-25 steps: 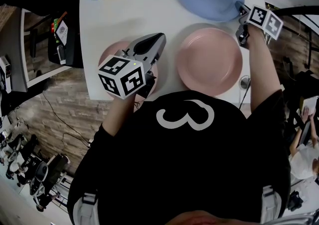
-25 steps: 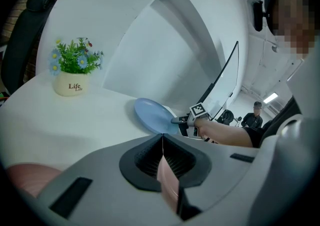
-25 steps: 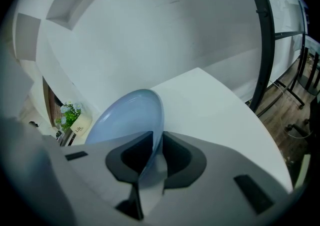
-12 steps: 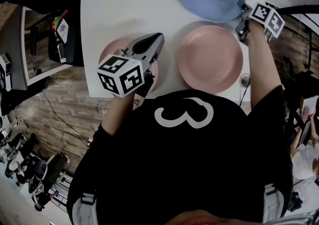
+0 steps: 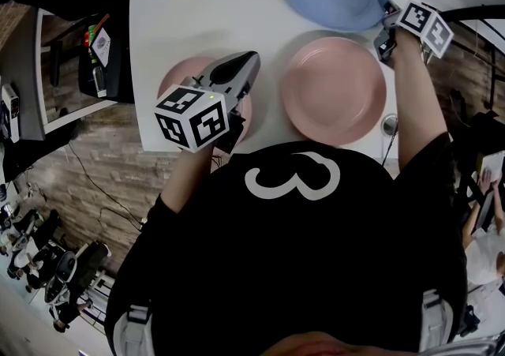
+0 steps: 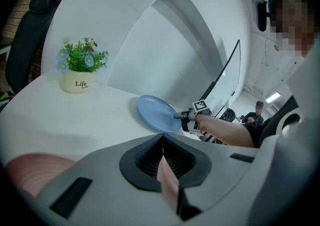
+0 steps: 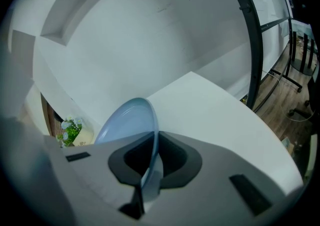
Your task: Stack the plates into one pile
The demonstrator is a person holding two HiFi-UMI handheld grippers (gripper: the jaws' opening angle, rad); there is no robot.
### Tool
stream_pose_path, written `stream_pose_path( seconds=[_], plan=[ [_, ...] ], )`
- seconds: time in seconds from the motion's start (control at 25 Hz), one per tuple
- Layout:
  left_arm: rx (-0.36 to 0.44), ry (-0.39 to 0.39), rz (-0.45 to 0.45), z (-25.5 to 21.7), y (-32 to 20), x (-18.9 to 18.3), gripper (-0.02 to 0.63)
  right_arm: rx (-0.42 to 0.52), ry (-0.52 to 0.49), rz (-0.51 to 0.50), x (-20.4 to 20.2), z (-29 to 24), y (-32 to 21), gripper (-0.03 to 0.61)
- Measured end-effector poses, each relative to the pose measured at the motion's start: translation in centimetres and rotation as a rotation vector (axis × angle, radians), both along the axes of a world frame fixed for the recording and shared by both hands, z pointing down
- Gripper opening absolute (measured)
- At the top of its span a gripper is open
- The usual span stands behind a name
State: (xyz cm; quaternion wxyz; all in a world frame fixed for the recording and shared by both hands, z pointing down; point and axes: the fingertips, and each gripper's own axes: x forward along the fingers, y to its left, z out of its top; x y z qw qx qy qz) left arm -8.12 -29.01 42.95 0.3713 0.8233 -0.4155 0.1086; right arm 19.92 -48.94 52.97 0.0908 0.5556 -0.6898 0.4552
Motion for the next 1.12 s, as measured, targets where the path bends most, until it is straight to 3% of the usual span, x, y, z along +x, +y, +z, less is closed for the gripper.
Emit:
stream_pose_path(
  seconds=[0.52,1.12],
  plan=[
    [0.011,-0.023,0.004,-0.6,1.4,0.9,0.015,0.072,-0.037,0.008,0.0,-1.7,0.6,0.032],
    [0.055,-0.062,0.028,-2.5,5.0,2.9,0.016,0.211,-0.165,0.000,0.2,-8.8,4.3,0.032]
  ],
)
